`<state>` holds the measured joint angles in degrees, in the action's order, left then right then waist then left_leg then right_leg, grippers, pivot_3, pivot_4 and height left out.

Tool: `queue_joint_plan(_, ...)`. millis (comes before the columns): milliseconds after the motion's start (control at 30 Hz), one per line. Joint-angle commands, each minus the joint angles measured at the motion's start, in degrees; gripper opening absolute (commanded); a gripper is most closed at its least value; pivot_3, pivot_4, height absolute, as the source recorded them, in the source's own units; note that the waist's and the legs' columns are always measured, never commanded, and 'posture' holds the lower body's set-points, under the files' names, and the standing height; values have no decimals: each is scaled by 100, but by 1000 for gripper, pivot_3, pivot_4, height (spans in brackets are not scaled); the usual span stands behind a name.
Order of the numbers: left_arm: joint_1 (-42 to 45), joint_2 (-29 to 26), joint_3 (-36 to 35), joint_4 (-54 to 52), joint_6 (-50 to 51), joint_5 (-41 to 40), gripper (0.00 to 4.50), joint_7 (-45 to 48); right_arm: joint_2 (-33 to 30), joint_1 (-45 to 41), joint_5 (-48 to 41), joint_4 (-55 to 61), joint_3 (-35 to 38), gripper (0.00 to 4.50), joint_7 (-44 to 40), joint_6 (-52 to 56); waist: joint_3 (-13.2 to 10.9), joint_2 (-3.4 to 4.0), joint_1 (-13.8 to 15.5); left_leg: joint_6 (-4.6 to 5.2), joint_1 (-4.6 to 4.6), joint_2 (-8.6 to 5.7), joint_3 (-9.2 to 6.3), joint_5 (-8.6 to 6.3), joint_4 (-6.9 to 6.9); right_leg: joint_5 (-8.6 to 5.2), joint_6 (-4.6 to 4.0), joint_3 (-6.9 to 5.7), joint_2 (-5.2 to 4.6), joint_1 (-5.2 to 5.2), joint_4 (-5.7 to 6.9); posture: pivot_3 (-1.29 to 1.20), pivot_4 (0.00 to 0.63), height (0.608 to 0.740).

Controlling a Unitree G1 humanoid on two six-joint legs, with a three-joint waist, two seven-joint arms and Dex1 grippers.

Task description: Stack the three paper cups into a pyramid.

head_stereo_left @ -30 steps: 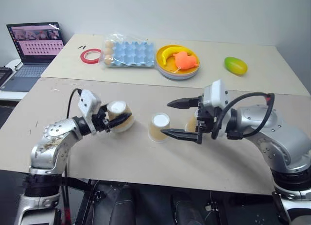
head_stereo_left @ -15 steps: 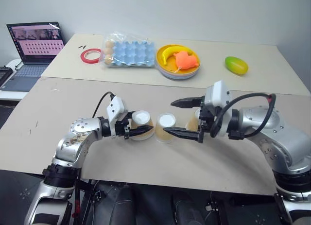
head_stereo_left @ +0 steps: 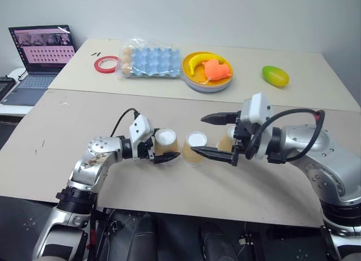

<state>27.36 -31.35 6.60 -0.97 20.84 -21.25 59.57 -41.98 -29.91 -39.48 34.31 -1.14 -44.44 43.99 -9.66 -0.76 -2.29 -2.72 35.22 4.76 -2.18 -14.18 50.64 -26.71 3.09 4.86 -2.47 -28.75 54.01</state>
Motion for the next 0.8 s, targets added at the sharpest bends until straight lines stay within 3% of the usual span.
queue_joint_plan(33,181,-208,-387,-518,285,-372,4441,60,-142,28,-67,48,293,4500,-92,-93,-1,0,-3,0,0,1,-1,0,0,0,0,0,0,-1,0,0,150,645)
queue_joint_plan(167,190,-623,-755,-1020,835,-873,4441,193,-378,141,-159,-136,605,4500,-397,-173,-1,1,-10,0,-3,1,-1,0,0,0,0,0,0,3,0,0,150,645)
queue_joint_plan(333,291,-1212,-1489,-1540,1902,-1972,4441,229,-953,562,-369,-706,1519,4500,-1091,-260,-7,4,3,0,-2,1,0,0,0,-1,0,-1,0,2,-2,0,150,645)
queue_joint_plan(433,444,-1354,-1925,-1661,2478,-2605,4441,-26,-1398,861,-94,-1215,1745,4500,-1542,-473,-8,3,23,0,-2,0,0,0,1,-1,1,-1,-1,3,-2,0,150,645)
queue_joint_plan(567,393,-1394,-2039,-1859,2704,-2849,4441,-256,-1644,943,758,-1868,1126,4500,-1688,-1022,-8,4,-14,0,-6,2,2,0,4,-2,1,0,-1,3,-1,0,150,645)
queue_joint_plan(800,277,-1516,-2150,-2205,2896,-3151,4441,-522,-1126,567,1410,-2503,139,4500,-1902,-1599,-14,13,-45,1,0,4,7,0,0,-2,-1,6,2,-11,2,0,150,645)
